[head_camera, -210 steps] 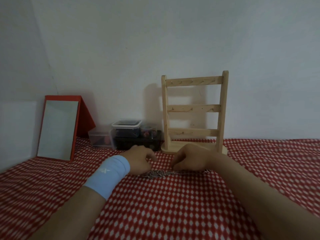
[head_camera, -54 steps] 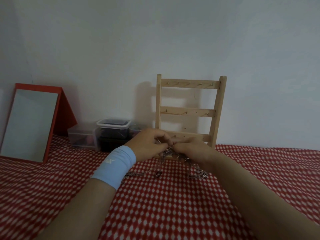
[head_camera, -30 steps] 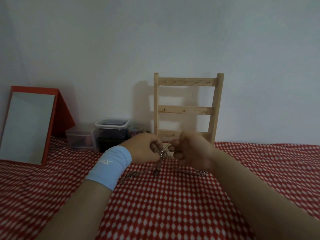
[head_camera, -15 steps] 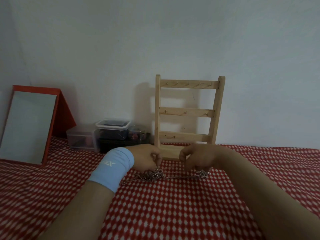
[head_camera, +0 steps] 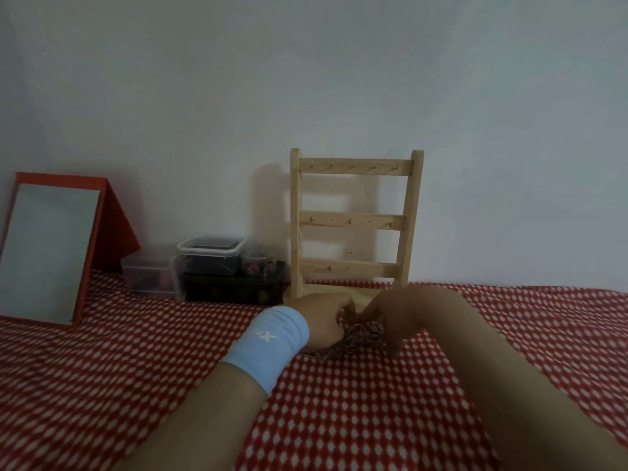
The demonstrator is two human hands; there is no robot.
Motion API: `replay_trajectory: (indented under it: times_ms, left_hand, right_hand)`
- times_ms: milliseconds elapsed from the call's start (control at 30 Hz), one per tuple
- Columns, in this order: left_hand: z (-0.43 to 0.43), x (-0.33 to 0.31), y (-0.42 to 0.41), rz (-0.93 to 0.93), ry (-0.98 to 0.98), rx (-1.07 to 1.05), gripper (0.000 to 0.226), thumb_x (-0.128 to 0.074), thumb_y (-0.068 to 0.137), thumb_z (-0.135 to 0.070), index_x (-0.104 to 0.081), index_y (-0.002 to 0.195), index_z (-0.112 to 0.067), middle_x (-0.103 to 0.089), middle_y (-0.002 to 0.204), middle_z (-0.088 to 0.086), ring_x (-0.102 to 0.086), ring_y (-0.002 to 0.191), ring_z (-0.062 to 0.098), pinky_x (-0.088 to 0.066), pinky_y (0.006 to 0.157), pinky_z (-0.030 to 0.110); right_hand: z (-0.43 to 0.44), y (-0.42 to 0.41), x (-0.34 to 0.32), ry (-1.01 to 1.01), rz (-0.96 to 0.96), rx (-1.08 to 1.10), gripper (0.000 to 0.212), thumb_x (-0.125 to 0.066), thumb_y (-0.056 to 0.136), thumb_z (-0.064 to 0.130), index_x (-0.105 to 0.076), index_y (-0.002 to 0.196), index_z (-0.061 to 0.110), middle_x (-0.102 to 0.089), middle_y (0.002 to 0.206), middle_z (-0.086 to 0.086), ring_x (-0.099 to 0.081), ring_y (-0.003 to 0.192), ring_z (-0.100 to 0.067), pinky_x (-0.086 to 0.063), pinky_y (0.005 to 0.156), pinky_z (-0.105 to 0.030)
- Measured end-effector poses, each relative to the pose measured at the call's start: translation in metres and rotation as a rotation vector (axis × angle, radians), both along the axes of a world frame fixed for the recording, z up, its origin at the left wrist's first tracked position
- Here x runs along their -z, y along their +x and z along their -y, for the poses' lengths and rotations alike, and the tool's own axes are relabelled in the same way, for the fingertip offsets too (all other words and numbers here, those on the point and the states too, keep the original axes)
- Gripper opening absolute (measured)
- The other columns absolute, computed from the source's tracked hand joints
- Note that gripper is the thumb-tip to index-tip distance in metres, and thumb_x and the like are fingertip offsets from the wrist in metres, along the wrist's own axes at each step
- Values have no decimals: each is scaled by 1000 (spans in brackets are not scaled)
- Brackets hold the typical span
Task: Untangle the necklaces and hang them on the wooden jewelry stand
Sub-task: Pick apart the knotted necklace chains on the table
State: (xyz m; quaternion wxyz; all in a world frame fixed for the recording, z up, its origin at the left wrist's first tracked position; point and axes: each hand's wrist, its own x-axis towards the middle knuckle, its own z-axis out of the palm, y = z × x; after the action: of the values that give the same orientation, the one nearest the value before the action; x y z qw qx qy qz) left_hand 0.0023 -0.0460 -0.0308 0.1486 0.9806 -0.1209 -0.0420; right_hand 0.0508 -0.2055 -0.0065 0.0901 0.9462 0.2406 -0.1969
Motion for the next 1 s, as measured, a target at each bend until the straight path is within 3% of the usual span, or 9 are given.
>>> replay_trajectory:
  times_ms: [167,233,300,467,600,700,767,833,1000]
  left_hand:
    - [19,1,10,143,38,-53,34,-52,92,-11,-63,116,-33,-61,124,-3,-55,112,19,-45,94,31]
    - [27,0,9,179,-61,-56,36,-49,94,-8,-67,117,-30,-61,123,-7,-53,109,14,-37,75,14]
    - [32,2,11,157,-165,-56,31,-47,98,-12,-69,115,-27,-63,122,-8,-53,106,10,-25,66,11]
    - [28,15,16,21,-232,-36,27,-66,89,-39,-64,112,-25,-65,116,-6,-60,106,15,-48,96,31]
    - [16,12,14,-17,-182,8,43,-73,85,-38,-59,122,-22,-62,122,-5,-58,110,15,-45,91,24]
    - [1,7,18,-19,-119,-11,43,-73,83,-33,-59,122,-22,-64,117,-3,-60,105,17,-51,94,33]
    - [-8,6,21,-29,-64,-42,37,-70,83,-26,-55,116,-24,-62,107,-2,-61,98,18,-54,88,36]
    - [-17,5,22,-18,-84,-57,29,-67,84,-19,-50,107,-24,-56,95,-6,-57,90,13,-50,76,26]
    - [-32,4,23,15,-277,-45,26,-63,87,-8,-63,84,-33,-59,89,-14,-55,82,0,-43,69,12]
  right_hand:
    - [6,3,2,-25,59,42,82,-82,83,19,-43,153,32,-50,151,-2,-50,134,-25,-42,111,-41]
    - [8,8,5,13,98,90,71,-85,80,22,-55,145,24,-58,143,-3,-54,129,-25,-46,108,-39]
    - [8,15,11,5,139,125,67,-87,78,26,-60,138,17,-62,136,-4,-57,125,-25,-48,107,-39]
    - [13,20,9,72,101,127,58,-87,76,35,-67,128,18,-67,124,0,-62,114,-21,-51,104,-39]
    - [8,17,6,313,86,79,30,-85,78,37,-76,103,23,-71,103,4,-65,100,-16,-55,91,-31]
    - [1,16,2,552,121,53,22,-86,76,35,-74,86,20,-72,93,2,-67,92,-18,-58,86,-32]
    - [-3,16,1,726,148,57,26,-87,76,35,-70,82,16,-73,92,-5,-68,89,-23,-57,81,-36]
    - [-6,14,0,903,155,79,29,-86,79,34,-66,79,13,-72,89,-10,-66,82,-19,-57,77,-37]
    - [-14,9,4,1358,16,158,24,-74,92,30,-68,90,7,-67,71,-1,-59,60,-10,-47,54,-23]
